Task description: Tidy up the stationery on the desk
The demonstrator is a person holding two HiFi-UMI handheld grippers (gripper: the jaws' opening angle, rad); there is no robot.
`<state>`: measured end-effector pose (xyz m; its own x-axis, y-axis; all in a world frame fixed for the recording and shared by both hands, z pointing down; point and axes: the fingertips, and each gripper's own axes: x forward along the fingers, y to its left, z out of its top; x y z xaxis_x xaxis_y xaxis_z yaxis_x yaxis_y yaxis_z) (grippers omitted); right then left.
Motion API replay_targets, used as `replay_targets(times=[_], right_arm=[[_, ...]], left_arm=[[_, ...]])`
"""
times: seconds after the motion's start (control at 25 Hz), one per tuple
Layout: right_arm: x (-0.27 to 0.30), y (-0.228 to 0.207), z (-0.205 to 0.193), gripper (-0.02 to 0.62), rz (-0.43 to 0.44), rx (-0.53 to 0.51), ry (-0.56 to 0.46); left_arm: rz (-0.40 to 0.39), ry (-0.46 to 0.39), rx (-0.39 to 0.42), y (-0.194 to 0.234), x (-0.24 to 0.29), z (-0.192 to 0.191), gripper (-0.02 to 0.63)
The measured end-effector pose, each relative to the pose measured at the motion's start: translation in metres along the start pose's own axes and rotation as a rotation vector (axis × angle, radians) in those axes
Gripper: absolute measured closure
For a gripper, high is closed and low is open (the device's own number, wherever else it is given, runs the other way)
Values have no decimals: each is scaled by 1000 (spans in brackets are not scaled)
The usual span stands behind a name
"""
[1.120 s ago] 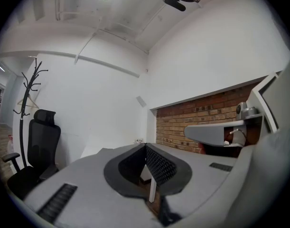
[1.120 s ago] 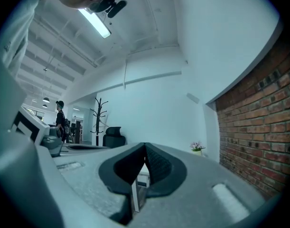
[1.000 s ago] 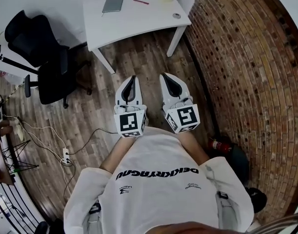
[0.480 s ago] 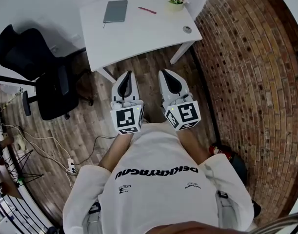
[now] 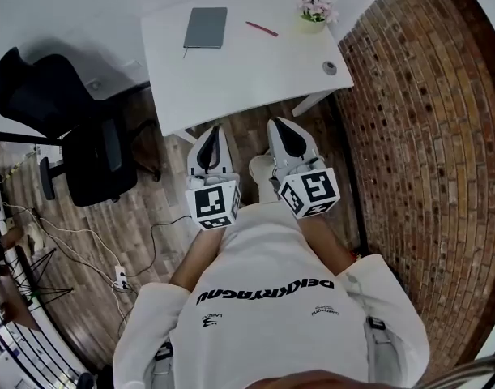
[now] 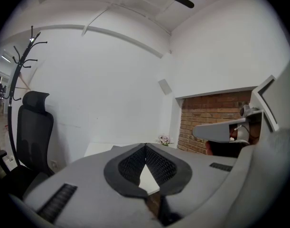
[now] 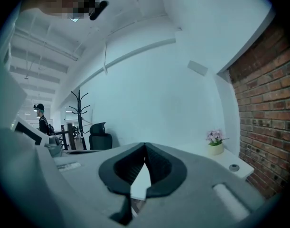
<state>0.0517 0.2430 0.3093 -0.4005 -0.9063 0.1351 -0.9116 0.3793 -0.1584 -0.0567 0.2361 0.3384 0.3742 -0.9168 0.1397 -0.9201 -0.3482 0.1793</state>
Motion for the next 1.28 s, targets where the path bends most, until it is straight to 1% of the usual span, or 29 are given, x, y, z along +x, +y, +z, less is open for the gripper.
replay_targets(times=[0.16, 0.24, 0.44, 0.56, 0.8, 0.92, 1.04, 1.28], right_arm=[[48, -20, 5, 597, 14, -1, -5], [76, -35, 10, 597, 23, 7, -3], [145, -77, 27, 597, 55, 24, 13], [185, -104, 32, 597, 68, 40, 41], [251, -145, 29, 597, 106, 63, 88], [274, -155, 18, 597, 139, 76, 128], [301, -161, 8, 597, 157, 88, 154], [338, -156, -10, 598, 145, 101, 205]], left_arm=[[23, -3, 26, 17, 43, 10, 607], [38, -5, 38, 25, 71, 17, 607], [82, 21, 54, 41, 149, 29, 607], [106, 53, 52, 47, 192, 32, 607], [150, 128, 64, 64, 265, 24, 607], [177, 168, 61, 72, 290, 16, 607], [204, 212, 73, 90, 310, 8, 607], [170, 269, 7, 119, 336, 0, 607]])
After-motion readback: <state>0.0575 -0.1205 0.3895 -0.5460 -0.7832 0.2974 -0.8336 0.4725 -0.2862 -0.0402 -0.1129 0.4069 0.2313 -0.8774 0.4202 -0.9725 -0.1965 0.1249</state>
